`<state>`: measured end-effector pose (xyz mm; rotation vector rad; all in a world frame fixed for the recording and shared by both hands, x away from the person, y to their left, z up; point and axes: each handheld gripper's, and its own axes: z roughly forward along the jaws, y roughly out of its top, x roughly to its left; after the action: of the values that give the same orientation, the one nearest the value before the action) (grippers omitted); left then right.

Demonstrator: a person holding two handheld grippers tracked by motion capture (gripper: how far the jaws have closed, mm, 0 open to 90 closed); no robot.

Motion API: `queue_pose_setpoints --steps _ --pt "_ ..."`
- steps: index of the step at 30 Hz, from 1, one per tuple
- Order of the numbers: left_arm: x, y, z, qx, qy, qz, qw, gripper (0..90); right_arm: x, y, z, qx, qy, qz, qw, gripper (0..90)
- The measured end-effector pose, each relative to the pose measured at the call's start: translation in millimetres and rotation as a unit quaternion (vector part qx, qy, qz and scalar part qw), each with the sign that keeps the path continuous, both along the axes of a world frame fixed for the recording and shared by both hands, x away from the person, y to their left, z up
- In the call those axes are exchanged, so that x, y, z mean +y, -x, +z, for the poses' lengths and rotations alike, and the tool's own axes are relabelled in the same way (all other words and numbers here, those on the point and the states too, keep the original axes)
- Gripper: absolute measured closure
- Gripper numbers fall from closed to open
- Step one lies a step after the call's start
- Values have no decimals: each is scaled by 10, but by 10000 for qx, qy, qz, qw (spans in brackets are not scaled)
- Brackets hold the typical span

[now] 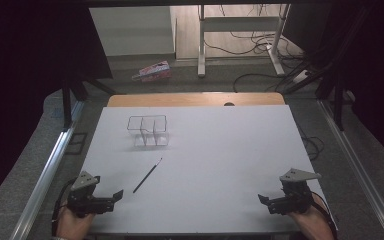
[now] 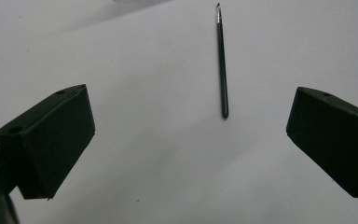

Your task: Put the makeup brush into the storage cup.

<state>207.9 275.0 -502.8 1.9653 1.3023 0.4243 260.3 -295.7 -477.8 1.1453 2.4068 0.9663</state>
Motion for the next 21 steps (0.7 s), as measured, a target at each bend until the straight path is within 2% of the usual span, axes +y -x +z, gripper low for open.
queue_pose_setpoints --steps 4,12,21 --pt "-20 -35 6 87 -99 -36 9999 16 -6 -6 -7 37 19 7 10000 0" --pt "-52 -99 19 230 -94 -52 9997 17 -12 -9 -13 63 -17 15 10000 0" --pt "-118 -220 23 389 -225 -84 9990 13 -20 -3 -17 51 -43 27 10000 0"
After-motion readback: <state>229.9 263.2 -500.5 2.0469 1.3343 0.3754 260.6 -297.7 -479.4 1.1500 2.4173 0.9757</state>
